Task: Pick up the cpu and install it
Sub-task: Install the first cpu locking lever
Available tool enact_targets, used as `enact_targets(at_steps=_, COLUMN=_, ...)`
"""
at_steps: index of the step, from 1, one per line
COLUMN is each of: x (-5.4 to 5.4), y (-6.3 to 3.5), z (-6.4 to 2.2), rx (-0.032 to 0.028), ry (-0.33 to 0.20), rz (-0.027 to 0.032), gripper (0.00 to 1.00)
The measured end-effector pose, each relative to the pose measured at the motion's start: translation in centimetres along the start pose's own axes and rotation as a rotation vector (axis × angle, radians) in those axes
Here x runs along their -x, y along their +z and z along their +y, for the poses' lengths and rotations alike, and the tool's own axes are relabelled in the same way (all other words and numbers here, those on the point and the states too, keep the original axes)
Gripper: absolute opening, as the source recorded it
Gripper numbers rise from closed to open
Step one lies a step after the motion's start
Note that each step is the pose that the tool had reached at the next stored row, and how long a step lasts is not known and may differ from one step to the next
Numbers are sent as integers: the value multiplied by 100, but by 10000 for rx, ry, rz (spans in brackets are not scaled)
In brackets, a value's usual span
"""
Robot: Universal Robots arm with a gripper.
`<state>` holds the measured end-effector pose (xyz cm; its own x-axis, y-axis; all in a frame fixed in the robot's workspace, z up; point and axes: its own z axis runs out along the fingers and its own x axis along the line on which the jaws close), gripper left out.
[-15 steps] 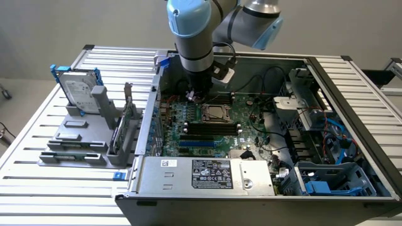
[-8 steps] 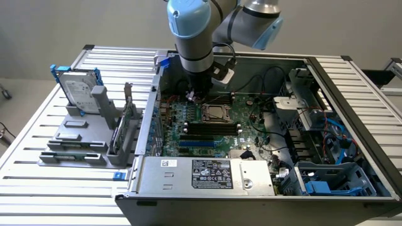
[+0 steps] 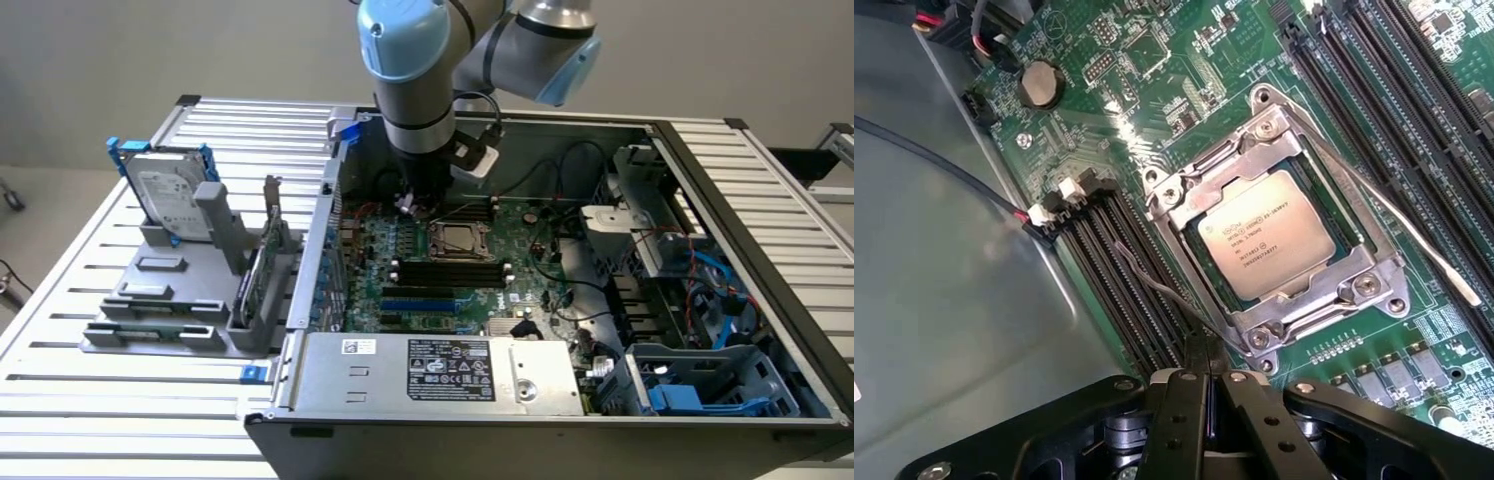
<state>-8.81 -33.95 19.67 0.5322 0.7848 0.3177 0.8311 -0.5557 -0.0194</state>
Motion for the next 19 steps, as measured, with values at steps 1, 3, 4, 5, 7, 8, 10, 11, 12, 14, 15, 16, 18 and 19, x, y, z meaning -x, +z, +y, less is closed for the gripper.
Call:
enact_targets(at_steps=1, x=-1, y=-3, z=0, rx=-25, ry=17, rz=-20, gripper=11)
enact_targets(at_steps=3, x=-3, y=-12, z=-2, rx=-81, ry=55, rz=-62, gripper=11)
enact_targets(at_steps=4, x=-3, y=-17, z=-4, rx=-105, ry=75, rz=-79, gripper=11)
enact_targets(at_steps=5, x=-3, y=-22, z=-6, rx=-126, ry=94, rz=-96, gripper=11)
enact_targets(at_steps=7, x=-5, y=-35, z=-9, rx=-153, ry=133, rz=-123, gripper=11)
enact_targets(at_steps=8, x=-7, y=-40, z=-9, rx=-156, ry=157, rz=-128, gripper=11)
enact_targets(at_steps=10, x=-10, y=-48, z=-10, rx=-153, ry=213, rz=-134, gripper=11)
enact_targets(at_steps=11, x=-11, y=-51, z=-10, rx=-150, ry=243, rz=-138, gripper=11)
enact_targets(at_steps=12, x=-11, y=-51, z=-10, rx=-144, ry=271, rz=-139, gripper=11)
enact_targets(at_steps=14, x=-11, y=-51, z=-10, rx=-129, ry=328, rz=-139, gripper=11)
enact_targets(at_steps=15, x=-11, y=-52, z=-10, rx=-122, ry=352, rz=-140, gripper=11)
enact_targets(at_steps=16, x=-11, y=-52, z=-10, rx=-113, ry=375, rz=-142, gripper=11)
enact_targets(at_steps=18, x=-11, y=-52, z=-10, rx=-95, ry=409, rz=-150, gripper=11)
enact_targets(at_steps=19, x=-11, y=-51, z=-9, rx=-88, ry=418, rz=-156, gripper=11)
